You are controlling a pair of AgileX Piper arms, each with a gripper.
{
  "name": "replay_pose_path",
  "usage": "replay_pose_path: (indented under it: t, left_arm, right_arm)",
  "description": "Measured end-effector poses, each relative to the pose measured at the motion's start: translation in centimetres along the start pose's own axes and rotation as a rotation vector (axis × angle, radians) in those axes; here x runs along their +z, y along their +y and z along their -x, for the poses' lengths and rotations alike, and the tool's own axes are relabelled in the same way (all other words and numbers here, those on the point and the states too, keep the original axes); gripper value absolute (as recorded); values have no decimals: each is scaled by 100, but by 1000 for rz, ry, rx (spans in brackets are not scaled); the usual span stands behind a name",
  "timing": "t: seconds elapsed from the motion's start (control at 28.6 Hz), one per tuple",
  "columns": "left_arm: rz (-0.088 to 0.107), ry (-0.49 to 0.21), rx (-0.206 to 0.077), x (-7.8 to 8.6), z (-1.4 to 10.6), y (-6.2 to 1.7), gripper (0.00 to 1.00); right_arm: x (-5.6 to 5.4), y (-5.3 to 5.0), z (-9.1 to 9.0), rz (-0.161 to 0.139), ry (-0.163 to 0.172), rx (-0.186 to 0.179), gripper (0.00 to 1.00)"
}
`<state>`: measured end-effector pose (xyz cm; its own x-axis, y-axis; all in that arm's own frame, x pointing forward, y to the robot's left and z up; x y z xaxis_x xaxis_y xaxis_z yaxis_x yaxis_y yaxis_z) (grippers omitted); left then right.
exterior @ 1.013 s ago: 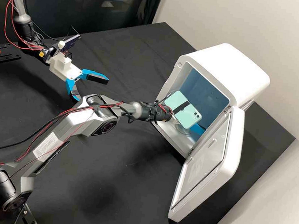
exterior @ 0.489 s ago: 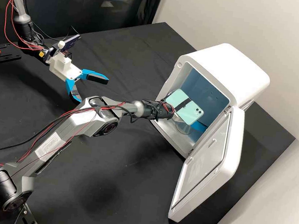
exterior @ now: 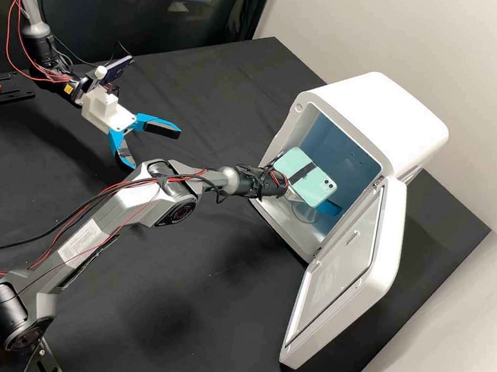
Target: Take the flask out of the incubator
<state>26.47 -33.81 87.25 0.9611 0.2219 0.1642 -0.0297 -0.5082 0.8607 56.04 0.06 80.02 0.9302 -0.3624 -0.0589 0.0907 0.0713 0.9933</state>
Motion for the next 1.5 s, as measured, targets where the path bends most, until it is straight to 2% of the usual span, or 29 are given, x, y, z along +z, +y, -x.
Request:
replay_pose_path:
  t: [0.49,0.59,0.8,0.91,0.98,1.08,1.15,1.19,1.26,1.29,1.33,1.43,1.47,1.5]
  left_arm:
    - [0,-1,0,3,0,-1,100]
    - [0,-1,0,3,0,-1,100]
    - [0,-1,0,3,0,-1,100]
    - [0,-1,0,3,0,-1,100]
    - [0,-1,0,3,0,-1,100]
    - [0,-1,0,3,0,-1,100]
    - [0,-1,0,3,0,-1,100]
    - [0,-1,0,3,0,-1,100]
    - [0,-1,0,3,0,-1,100]
    - [0,-1,0,3,0,-1,100]
    - [0,-1,0,3,0,-1,100]
    - [0,-1,0,3,0,-1,100]
    - [0,-1,0,3,0,-1,100]
    - [0,-1,0,3,0,-1,100]
  right_arm:
    - [0,0,0,-11,0,0,0]
    - [-1,0,0,-24,1,0,0]
    - [-4,1,0,-21,4,1,0]
    - [-6,2,0,-31,6,2,0]
    - [-9,3,0,-21,10,4,0]
    - [-1,-19,2,-22,12,1,0]
    - [11,-37,4,-12,17,2,0]
    - [28,-60,5,4,20,-1,0]
    - [63,-90,27,-7,25,5,0]
    - [84,-102,61,-7,36,16,0]
    - [93,-115,83,8,48,18,0]
    - [122,-139,170,6,77,22,0]
    - [146,-164,213,-3,88,20,0]
    - [158,-161,242,5,98,19,0]
